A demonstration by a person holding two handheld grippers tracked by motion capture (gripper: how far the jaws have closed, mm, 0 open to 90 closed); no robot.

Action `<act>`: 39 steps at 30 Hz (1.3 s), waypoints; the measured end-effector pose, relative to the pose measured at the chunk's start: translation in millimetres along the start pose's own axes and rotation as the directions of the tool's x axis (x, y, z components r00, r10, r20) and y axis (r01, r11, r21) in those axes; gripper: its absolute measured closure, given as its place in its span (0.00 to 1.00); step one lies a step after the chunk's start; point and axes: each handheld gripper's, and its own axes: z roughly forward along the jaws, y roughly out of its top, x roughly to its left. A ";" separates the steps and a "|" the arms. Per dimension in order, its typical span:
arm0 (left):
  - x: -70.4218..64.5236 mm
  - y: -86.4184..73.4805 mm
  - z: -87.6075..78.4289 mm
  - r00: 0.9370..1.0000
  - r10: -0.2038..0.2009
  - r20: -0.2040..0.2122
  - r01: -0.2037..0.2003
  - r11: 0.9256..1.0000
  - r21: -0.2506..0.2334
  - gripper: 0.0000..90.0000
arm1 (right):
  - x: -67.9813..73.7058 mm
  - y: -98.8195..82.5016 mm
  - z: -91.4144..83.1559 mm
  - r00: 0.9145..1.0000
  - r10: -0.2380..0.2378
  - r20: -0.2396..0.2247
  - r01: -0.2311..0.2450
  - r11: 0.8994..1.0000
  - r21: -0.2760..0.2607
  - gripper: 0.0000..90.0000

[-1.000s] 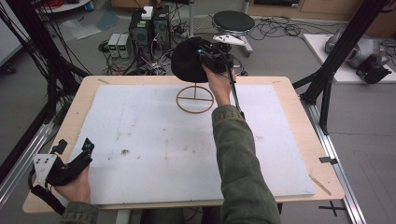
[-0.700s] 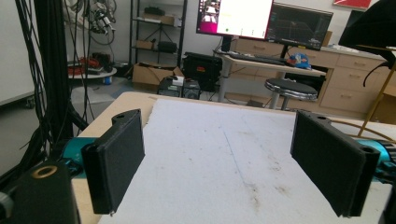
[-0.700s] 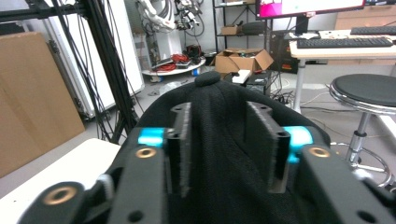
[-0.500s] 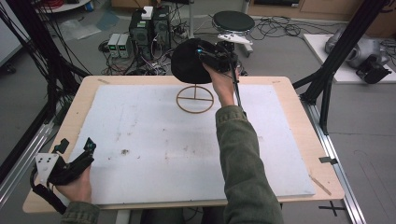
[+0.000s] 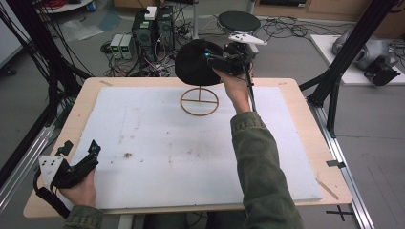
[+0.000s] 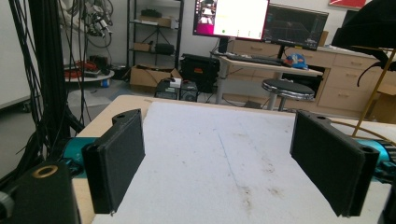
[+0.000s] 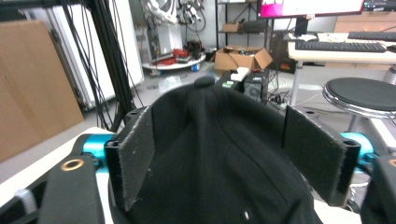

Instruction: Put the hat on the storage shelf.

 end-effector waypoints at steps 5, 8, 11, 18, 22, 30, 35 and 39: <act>-0.3 0.7 0.0 1.000 -0.001 -0.003 0.001 1.000 -0.001 0.20 | -3.3 -8.3 -26.9 1.000 -0.027 0.011 0.027 0.998 -0.057 0.29; -2.5 1.3 0.5 1.000 0.003 0.001 -0.003 1.000 -0.007 0.20 | -8.0 -14.9 -32.8 1.000 -0.024 0.018 0.025 0.998 -0.052 0.29; -4.7 1.3 1.1 1.000 0.008 0.006 -0.008 1.000 -0.004 0.20 | -16.9 -25.9 -41.8 1.000 -0.007 0.025 0.008 0.999 -0.046 0.29; -6.4 0.9 1.2 1.000 0.014 0.005 -0.014 1.000 -0.006 0.20 | -32.6 -55.1 -59.6 0.999 -0.016 0.052 0.016 1.000 0.003 0.29; -7.4 0.7 1.3 1.000 0.013 0.005 -0.013 1.000 -0.005 0.20 | -42.6 -68.9 -72.8 0.998 0.004 0.062 -0.004 1.000 -0.002 0.29; -5.6 -1.3 1.8 1.000 0.002 0.003 -0.002 1.000 0.005 0.21 | -59.4 -91.3 -97.6 0.993 0.062 0.100 -0.059 0.998 -0.035 0.28; -5.9 -1.0 0.9 1.000 0.000 0.002 0.000 1.000 0.002 0.21 | -71.2 -110.0 -117.7 0.983 0.084 0.165 -0.074 0.995 -0.064 0.27; -6.1 -0.6 -0.4 1.000 0.004 0.005 -0.004 1.000 0.003 0.21 | -73.5 -117.5 -127.8 0.974 0.084 0.211 -0.066 0.994 -0.091 0.25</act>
